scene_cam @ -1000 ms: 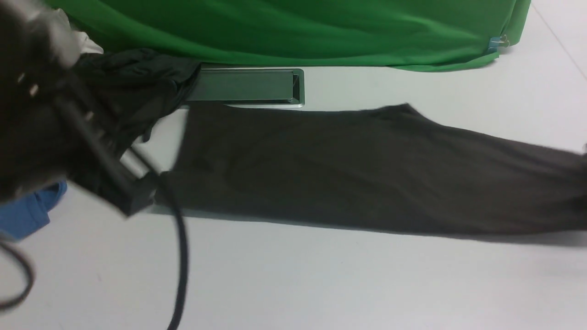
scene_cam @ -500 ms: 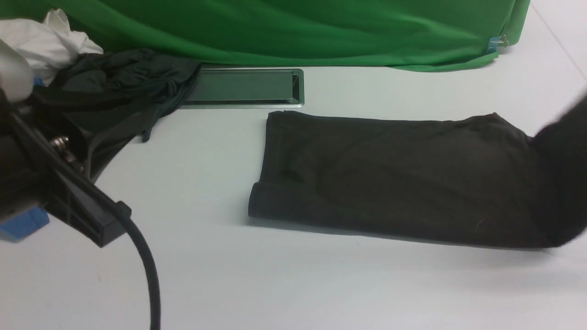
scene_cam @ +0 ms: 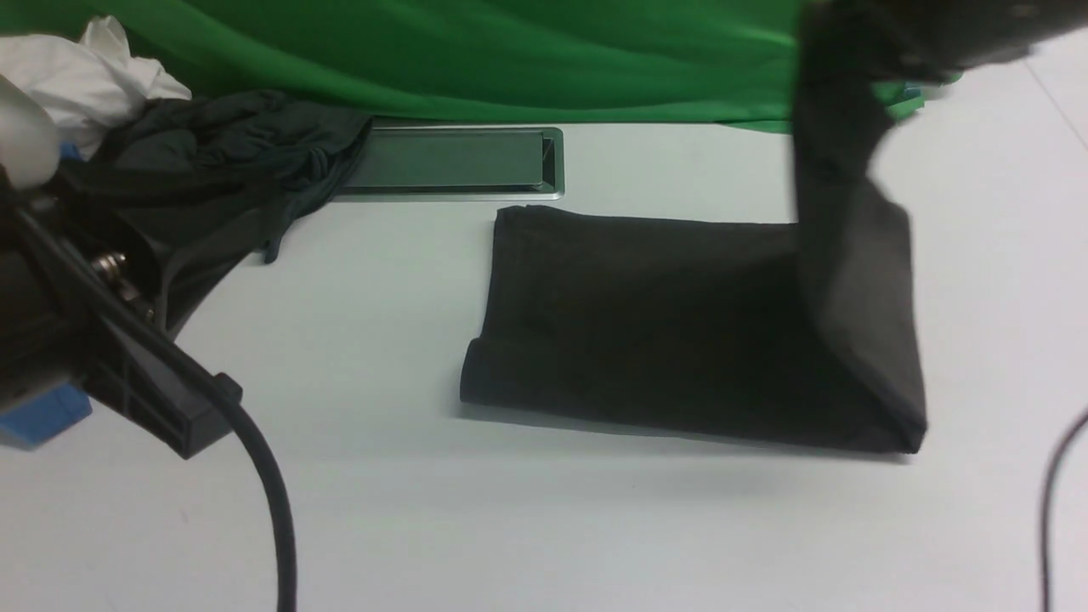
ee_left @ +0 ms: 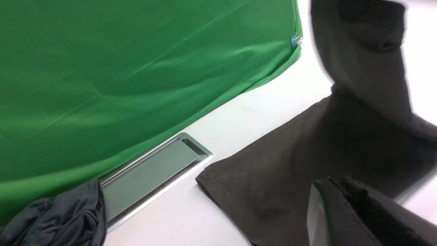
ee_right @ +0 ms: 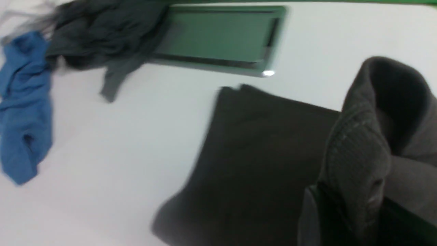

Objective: Fold a long-sleeved shirt on a white desktop.
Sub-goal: 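Fold the right end of the dark garment over onto its left end with the right gripper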

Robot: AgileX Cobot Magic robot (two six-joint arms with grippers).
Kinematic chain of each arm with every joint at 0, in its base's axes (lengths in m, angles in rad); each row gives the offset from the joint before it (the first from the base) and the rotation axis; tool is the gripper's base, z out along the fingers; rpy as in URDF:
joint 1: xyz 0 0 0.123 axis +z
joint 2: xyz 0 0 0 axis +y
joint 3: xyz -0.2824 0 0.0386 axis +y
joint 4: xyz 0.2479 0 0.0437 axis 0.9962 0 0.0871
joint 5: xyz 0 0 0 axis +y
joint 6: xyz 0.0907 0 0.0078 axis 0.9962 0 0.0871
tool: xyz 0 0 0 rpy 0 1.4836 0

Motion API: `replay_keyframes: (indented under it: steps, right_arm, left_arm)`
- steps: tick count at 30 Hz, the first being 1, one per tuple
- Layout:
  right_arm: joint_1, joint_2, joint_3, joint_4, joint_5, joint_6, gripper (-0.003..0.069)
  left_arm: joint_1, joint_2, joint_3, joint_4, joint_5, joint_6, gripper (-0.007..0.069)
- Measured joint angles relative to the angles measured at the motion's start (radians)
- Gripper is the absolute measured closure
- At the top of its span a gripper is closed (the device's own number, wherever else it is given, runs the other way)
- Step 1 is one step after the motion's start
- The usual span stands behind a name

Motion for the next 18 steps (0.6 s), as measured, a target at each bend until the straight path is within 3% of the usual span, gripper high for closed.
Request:
replay_keyframes:
  steps: [9,18]
  right_arm:
    - [0.118,0.171,-0.149,0.037,0.023,-0.004,0.0573]
    - [0.158,0.274,-0.224,0.069,0.058,-0.007,0.0573]
  left_arm:
    - [0.0,0.0,0.0,0.001,0.007,0.0,0.0606]
    - [0.0,0.0,0.0,0.001,0.007,0.0,0.0606]
